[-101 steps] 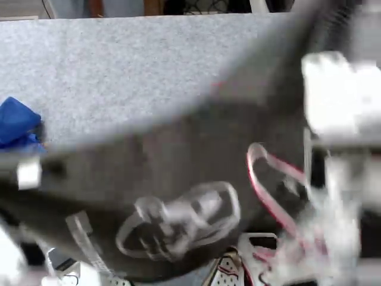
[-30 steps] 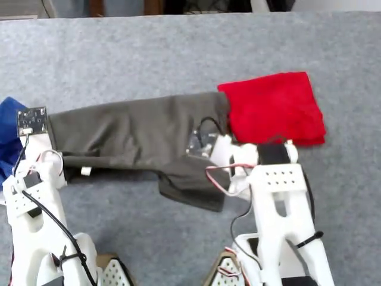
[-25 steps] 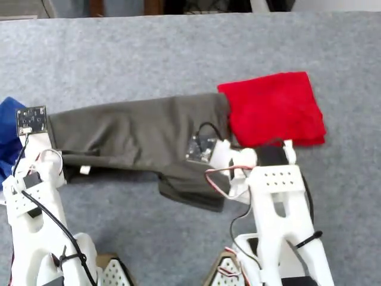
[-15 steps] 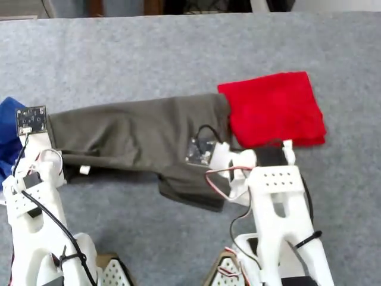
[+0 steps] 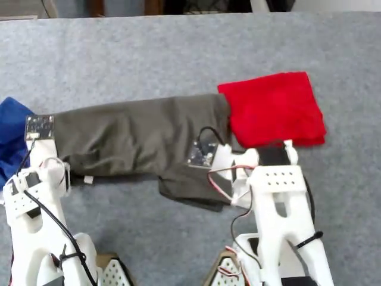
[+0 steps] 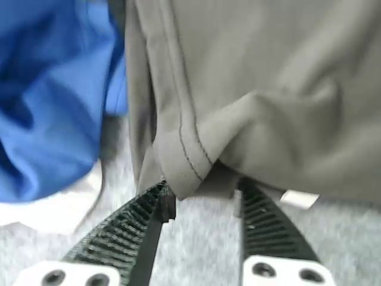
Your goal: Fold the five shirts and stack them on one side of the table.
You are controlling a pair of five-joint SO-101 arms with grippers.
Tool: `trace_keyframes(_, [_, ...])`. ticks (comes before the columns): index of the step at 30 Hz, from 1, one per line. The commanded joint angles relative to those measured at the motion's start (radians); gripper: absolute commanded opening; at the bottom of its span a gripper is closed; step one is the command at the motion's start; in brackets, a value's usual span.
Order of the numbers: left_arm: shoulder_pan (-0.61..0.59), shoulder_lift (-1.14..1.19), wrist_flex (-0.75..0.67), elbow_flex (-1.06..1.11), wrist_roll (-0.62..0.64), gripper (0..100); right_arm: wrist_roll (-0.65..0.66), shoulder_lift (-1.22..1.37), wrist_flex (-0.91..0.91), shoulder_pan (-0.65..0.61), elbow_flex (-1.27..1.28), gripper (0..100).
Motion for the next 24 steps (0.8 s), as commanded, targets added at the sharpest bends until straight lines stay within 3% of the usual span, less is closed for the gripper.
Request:
trace_keyframes(1, [-0.070,-0.029,0.106,-0.133,-0.008,21,0.012,-0.024,0.014,0.008,-0.117,20.1])
trace_keyframes(3, [-0.111,-0.029,0.201,-0.229,-0.011,21,0.012,-0.019,0.014,0.008,-0.166,17.2])
trace_keyframes(7, [-0.170,-0.029,0.404,-0.430,-0.012,25,0.009,-0.018,0.011,0.008,-0.259,0.8])
trace_keyframes(9, [-0.188,-0.029,0.465,-0.530,-0.008,25,0.005,-0.016,0.006,0.008,-0.298,2.9])
trace_keyframes(13, [-0.128,-0.015,0.491,-0.664,0.110,6,-0.117,0.008,-0.061,-0.003,-0.392,1.5])
trace_keyframes(14, [-0.085,-0.014,0.451,-0.662,0.155,2,-0.153,0.027,-0.077,-0.018,-0.432,1.5])
trace_keyframes(19, [0.093,0.078,0.137,-0.501,0.341,7,-0.318,0.209,-0.097,-0.110,-0.581,1.5])
trace_keyframes(24, [0.128,0.288,-0.203,-0.383,0.443,6,-0.500,0.456,-0.216,-0.141,-0.700,1.5])
